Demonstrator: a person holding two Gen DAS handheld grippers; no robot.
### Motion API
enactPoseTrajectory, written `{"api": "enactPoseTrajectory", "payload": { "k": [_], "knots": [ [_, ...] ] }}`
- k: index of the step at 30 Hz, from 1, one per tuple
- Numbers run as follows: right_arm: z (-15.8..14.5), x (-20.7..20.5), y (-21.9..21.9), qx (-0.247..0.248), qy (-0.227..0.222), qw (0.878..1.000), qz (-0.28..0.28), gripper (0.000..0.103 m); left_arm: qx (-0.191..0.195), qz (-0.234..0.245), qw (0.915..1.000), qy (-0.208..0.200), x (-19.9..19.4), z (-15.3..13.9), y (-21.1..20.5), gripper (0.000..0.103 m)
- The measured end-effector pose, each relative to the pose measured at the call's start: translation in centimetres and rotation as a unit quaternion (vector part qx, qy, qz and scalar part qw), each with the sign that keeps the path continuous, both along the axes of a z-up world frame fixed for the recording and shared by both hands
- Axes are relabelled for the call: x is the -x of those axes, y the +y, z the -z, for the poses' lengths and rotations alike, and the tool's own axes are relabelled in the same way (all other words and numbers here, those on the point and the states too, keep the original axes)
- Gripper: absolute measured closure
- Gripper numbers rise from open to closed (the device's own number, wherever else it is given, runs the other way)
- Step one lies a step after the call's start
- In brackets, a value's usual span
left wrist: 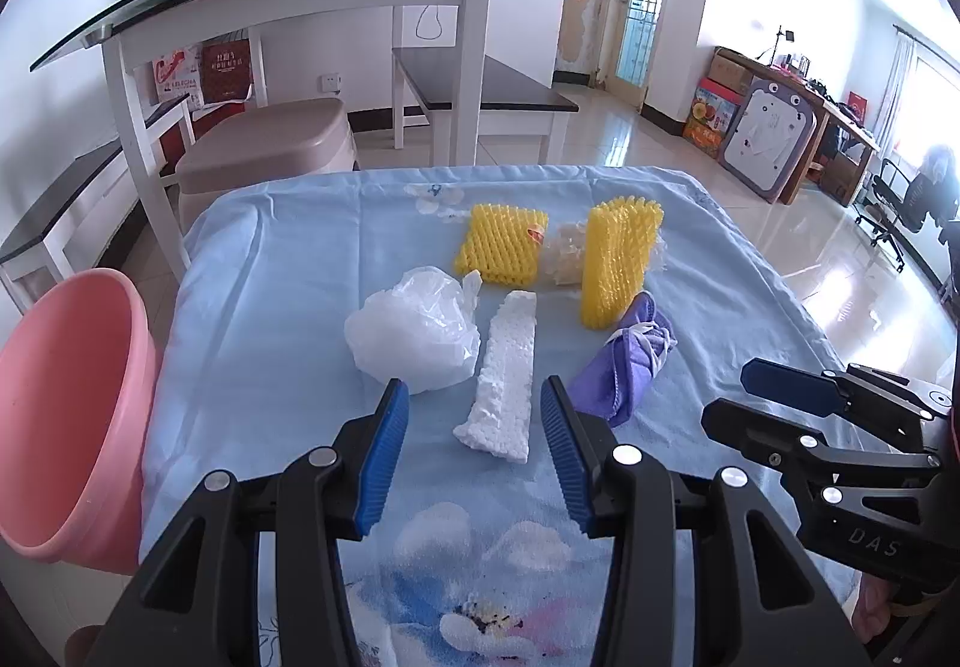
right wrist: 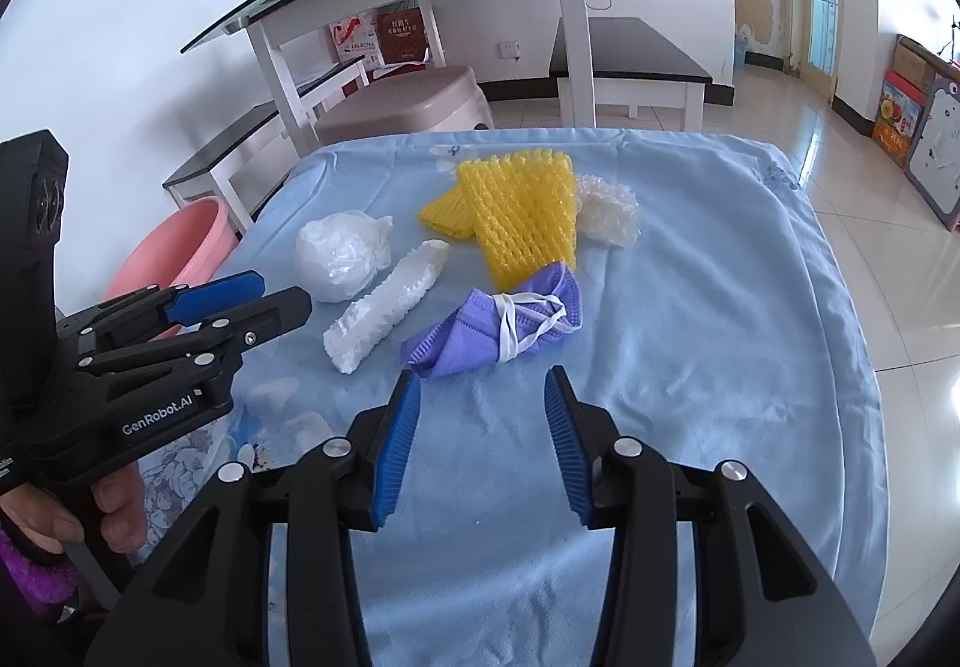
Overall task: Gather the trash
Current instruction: 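Move both open grippers back over the remaining trash on the table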
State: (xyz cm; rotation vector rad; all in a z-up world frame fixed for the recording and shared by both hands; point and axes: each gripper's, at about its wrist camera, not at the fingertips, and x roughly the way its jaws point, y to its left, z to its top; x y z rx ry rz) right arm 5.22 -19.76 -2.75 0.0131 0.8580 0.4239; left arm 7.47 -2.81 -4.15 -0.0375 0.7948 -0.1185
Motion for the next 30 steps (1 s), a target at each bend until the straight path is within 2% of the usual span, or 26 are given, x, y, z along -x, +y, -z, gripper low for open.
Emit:
{"api": "enactPoseTrajectory", "payload": {
  "k": [10,16,24,30],
  "knots": [
    [0.0,-0.1,-0.5,-0.003,0.002,1.000,0.005,0.059,0.003,0.001,1.0000,-0.005,-0.2,-0.1,-0.1,0.058],
    [-0.2,-0.2,-1.2,-0.004,0.000,1.000,0.017,0.059,0.031,0.016,0.9993,-0.015,0.3,-0.2,1.3,0.058],
    [0.5,-0.9,-1.8,-0.004,0.012,1.000,0.028,0.059,0.071,0.047,0.9963,0.008,-0.4,0.8,1.4,0.058],
    [0.8,-1.3,-2.1,-0.005,0.017,0.999,0.033,0.059,0.042,0.058,0.9968,0.036,-1.7,2.4,-0.3,0.059]
  ]
}}
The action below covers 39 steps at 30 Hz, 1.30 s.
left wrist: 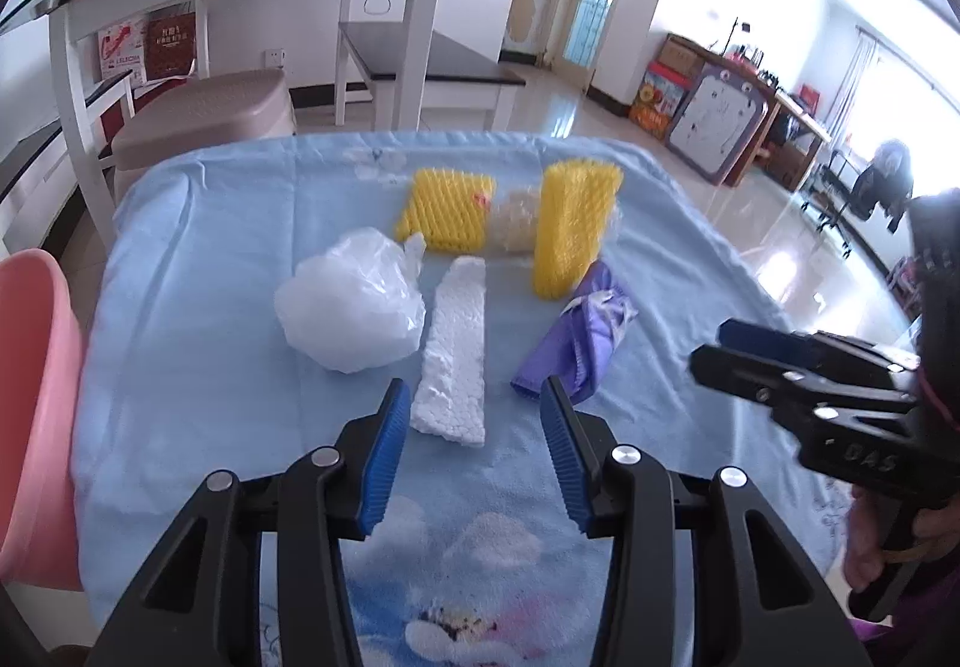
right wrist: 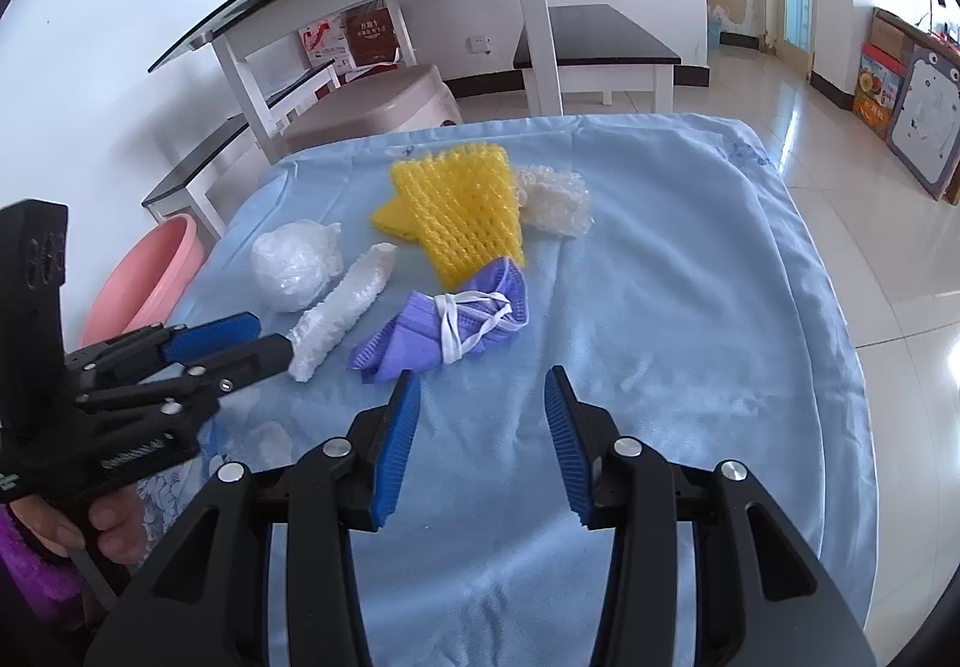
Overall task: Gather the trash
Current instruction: 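Move both open grippers back over the remaining trash on the table, then grasp the white foam strip with the left gripper while the right grasps the purple mask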
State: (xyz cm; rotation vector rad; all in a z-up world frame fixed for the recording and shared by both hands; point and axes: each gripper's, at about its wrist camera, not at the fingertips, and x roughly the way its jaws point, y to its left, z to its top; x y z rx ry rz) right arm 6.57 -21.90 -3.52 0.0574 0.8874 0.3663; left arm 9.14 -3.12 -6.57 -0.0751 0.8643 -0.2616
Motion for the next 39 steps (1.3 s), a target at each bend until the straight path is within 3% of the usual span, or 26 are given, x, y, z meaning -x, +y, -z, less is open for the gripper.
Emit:
{"api": "enactPoseTrajectory", "payload": {
  "k": [11,14,20,27,34,39],
  "knots": [
    [0.2,-0.8,1.0,-0.034,0.029,0.999,-0.008,0.059,-0.042,-0.008,0.9984,0.037,-1.7,1.3,-1.6,0.065],
    [0.2,-0.9,1.6,-0.040,0.034,0.999,-0.008,0.059,-0.050,-0.004,0.9982,0.033,-1.7,1.3,-1.8,0.076],
    [0.5,-1.4,2.6,-0.050,0.048,0.998,0.005,0.059,-0.045,0.006,0.9990,-0.003,0.3,-0.2,-1.3,0.079],
    [1.2,-2.6,4.3,-0.047,0.063,0.995,0.058,0.059,-0.006,-0.004,0.9992,-0.038,3.2,-2.6,1.2,0.079],
    [2.3,-3.4,6.4,-0.003,0.068,0.993,0.094,0.059,0.019,-0.023,0.9985,-0.046,4.6,-3.0,3.2,0.079],
    [2.8,-3.0,5.3,0.002,0.068,0.992,0.106,0.059,0.031,-0.027,0.9979,-0.050,5.3,-3.1,4.3,0.079]
  ]
}}
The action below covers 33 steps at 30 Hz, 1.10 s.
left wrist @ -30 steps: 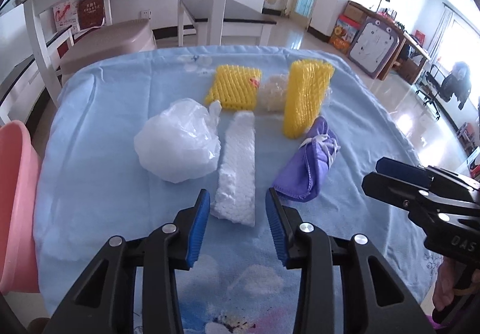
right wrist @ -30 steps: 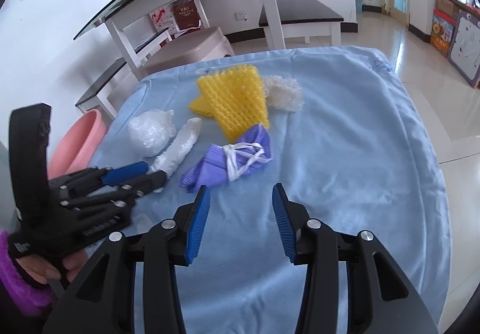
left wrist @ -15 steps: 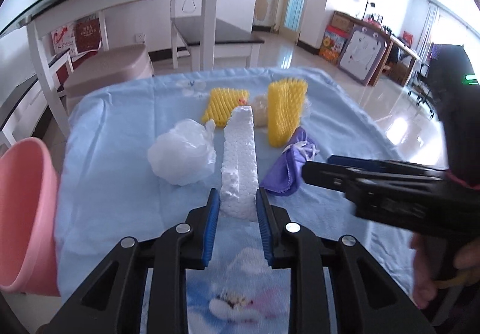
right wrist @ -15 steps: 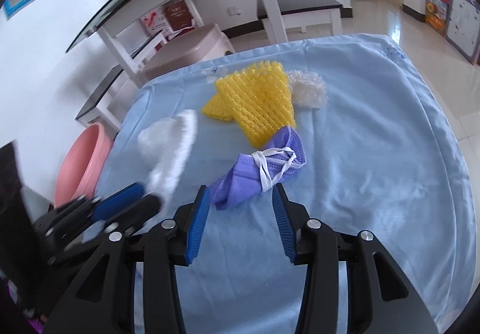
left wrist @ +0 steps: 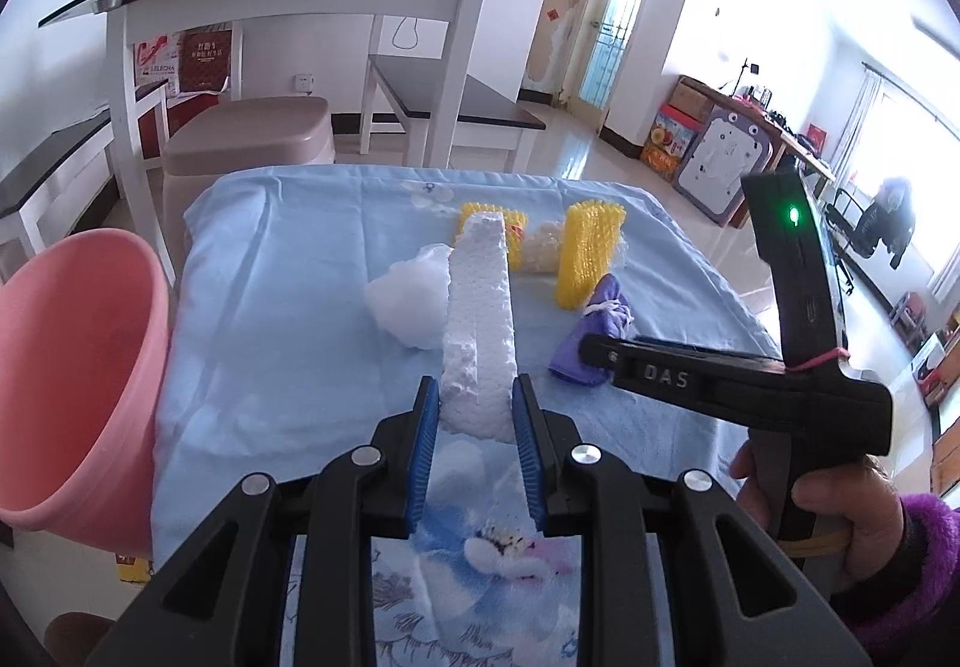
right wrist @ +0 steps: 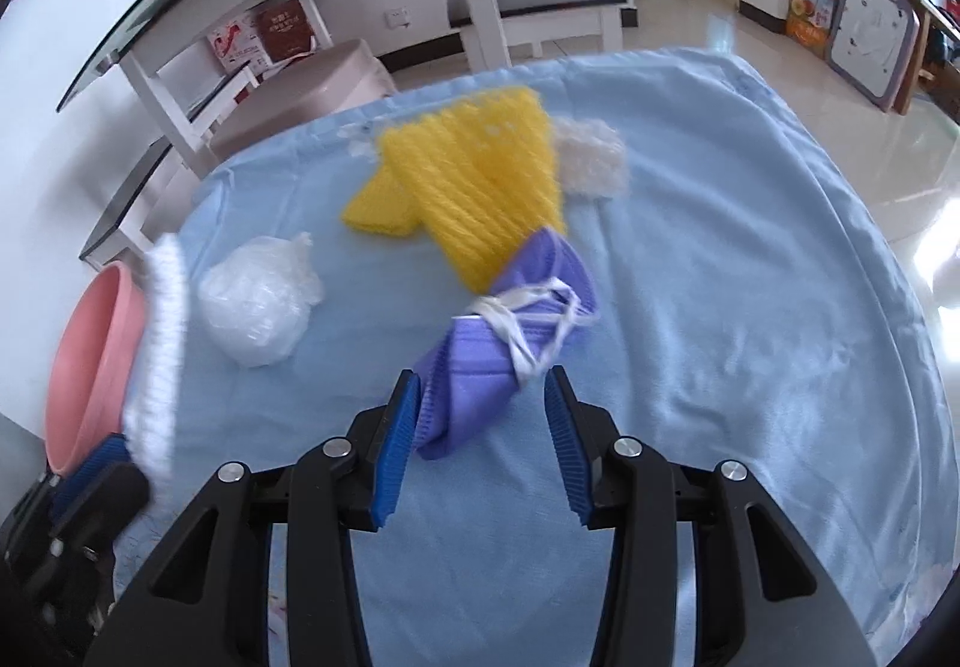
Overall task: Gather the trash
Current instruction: 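Grasp the white foam strip with the left gripper while the right grasps the purple mask, then carry the foam strip and purple mask over the pink bucket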
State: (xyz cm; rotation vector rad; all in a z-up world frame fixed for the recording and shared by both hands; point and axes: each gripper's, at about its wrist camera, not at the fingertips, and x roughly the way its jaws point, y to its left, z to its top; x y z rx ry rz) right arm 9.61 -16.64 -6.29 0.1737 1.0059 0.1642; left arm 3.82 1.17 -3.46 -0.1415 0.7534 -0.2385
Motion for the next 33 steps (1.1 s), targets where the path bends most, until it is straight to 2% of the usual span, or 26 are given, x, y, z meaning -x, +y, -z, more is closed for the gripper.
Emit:
{"api": "enactPoseTrajectory", "payload": {
  "k": [2,3,4,8,15,20,27,33],
  "knots": [
    [0.2,0.2,-0.8,-0.003,0.002,1.000,0.004,0.060,0.004,-0.002,1.0000,-0.002,0.3,0.0,0.3,0.079],
    [0.1,0.4,-1.1,-0.001,-0.001,1.000,0.004,0.064,0.005,-0.003,1.0000,-0.003,0.4,0.0,0.4,0.079],
    [0.1,0.5,-1.3,-0.002,-0.004,1.000,-0.001,0.073,0.006,-0.004,1.0000,-0.003,0.5,0.1,0.5,0.079],
    [-0.5,1.2,-2.1,0.005,-0.013,1.000,-0.013,0.093,0.011,-0.004,0.9999,-0.006,0.8,-0.1,0.6,0.079],
    [-1.2,2.4,-3.7,-0.002,-0.019,0.999,-0.027,0.097,0.007,0.003,0.9998,-0.016,1.2,-0.5,0.1,0.079],
    [-3.0,4.1,-4.4,-0.013,-0.048,0.998,-0.044,0.097,0.009,0.002,0.9997,-0.023,1.7,-1.0,0.0,0.079],
    [-6.2,6.2,-2.9,-0.020,-0.116,0.990,-0.084,0.097,0.018,-0.015,0.9988,-0.042,2.4,-2.0,0.5,0.079],
    [-7.5,6.1,-0.8,-0.028,-0.136,0.984,-0.110,0.097,-0.002,-0.035,0.9972,-0.067,3.3,-3.4,1.3,0.079]
  ]
}}
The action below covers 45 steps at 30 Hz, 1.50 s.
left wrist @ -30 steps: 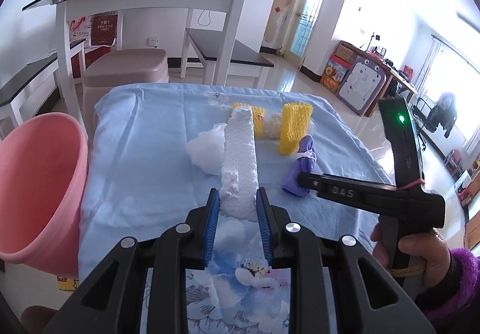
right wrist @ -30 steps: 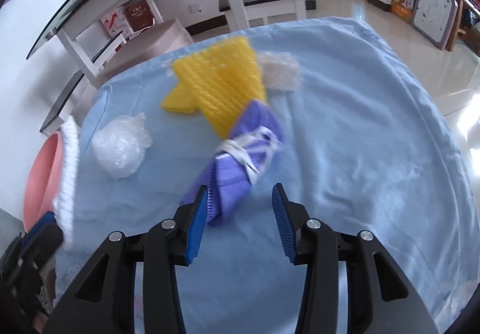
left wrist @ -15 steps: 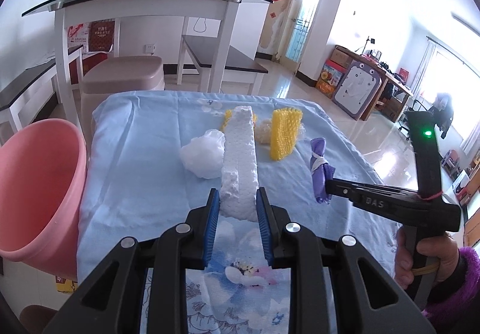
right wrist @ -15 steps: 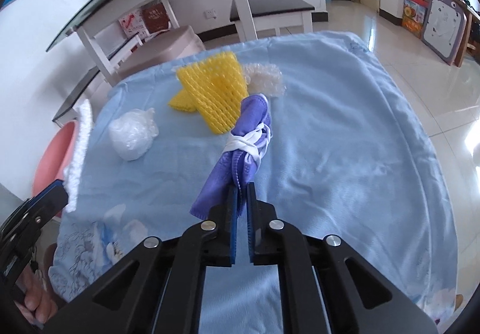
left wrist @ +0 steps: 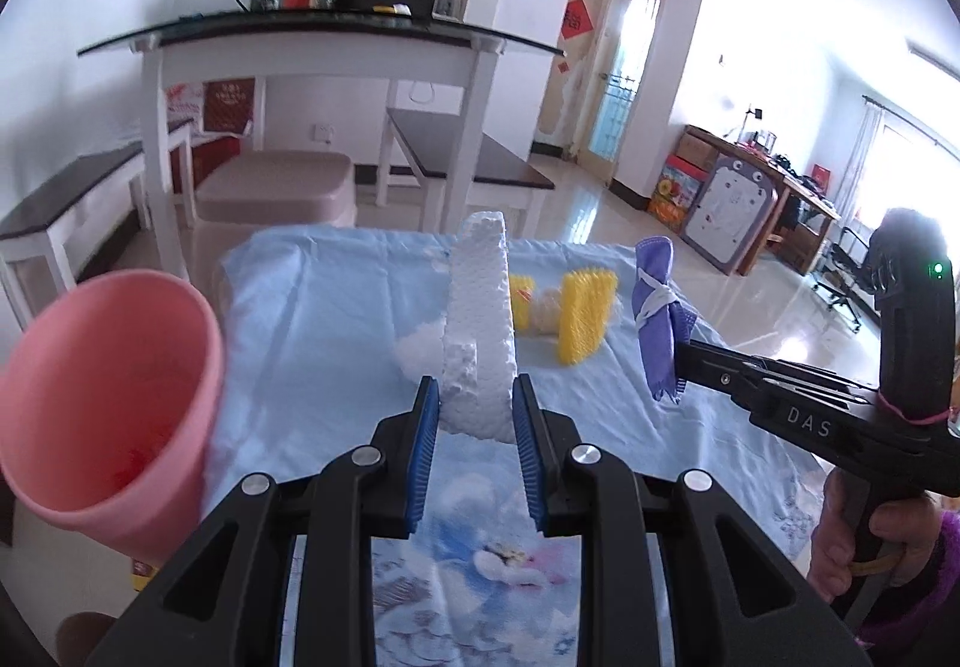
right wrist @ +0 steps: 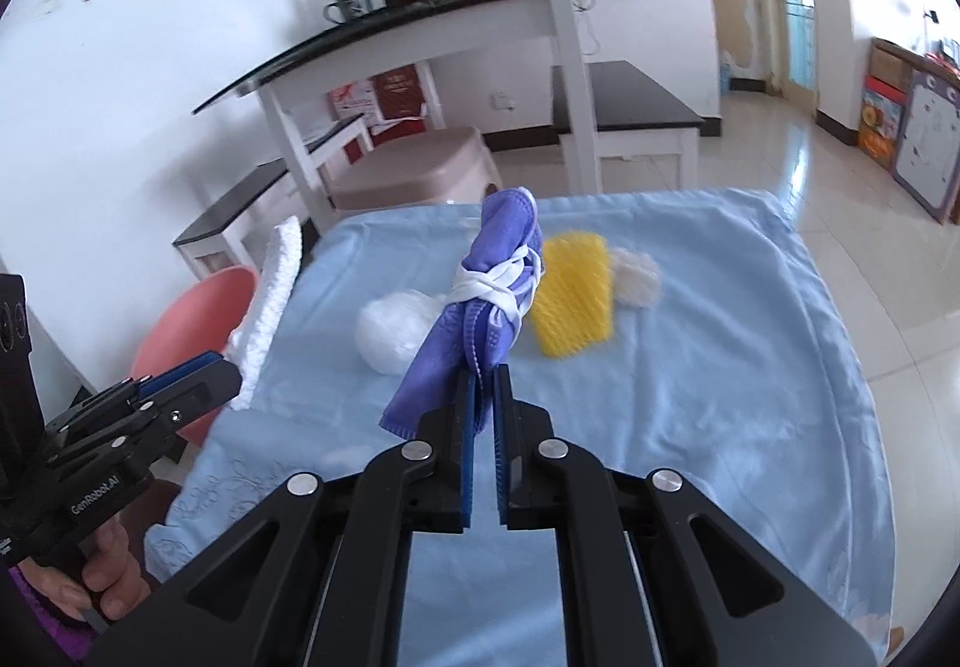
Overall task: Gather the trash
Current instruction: 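Carry the foam strip and purple mask over the pink bucket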
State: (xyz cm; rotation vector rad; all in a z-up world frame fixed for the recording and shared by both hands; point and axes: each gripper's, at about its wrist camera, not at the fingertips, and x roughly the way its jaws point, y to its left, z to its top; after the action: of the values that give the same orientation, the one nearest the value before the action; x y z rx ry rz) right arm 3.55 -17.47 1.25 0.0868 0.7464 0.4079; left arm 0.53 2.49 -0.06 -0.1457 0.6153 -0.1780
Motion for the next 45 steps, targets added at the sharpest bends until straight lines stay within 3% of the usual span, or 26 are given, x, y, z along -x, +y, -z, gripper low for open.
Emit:
{"api": "enactPoseTrajectory", "payload": {
  "k": [9,22,31,45],
  "knots": [
    [-1.4,-1.0,6.5,-0.011,-0.013,0.997,-0.078,0.097,-0.010,-0.082,0.9963,-0.024,1.4,-1.5,5.0,0.079],
    [-2.5,-1.4,19.2,-0.019,-0.030,0.978,-0.207,0.097,-0.028,-0.224,0.9739,-0.027,4.3,-2.1,14.7,0.079],
    [-0.7,-1.8,25.2,0.000,-0.011,0.968,-0.251,0.097,-0.032,-0.277,0.9603,0.000,4.6,0.3,18.7,0.079],
    [2.9,-2.1,28.8,0.035,0.032,0.962,-0.267,0.097,-0.022,-0.308,0.9494,0.059,2.6,4.0,21.1,0.079]
  ]
}}
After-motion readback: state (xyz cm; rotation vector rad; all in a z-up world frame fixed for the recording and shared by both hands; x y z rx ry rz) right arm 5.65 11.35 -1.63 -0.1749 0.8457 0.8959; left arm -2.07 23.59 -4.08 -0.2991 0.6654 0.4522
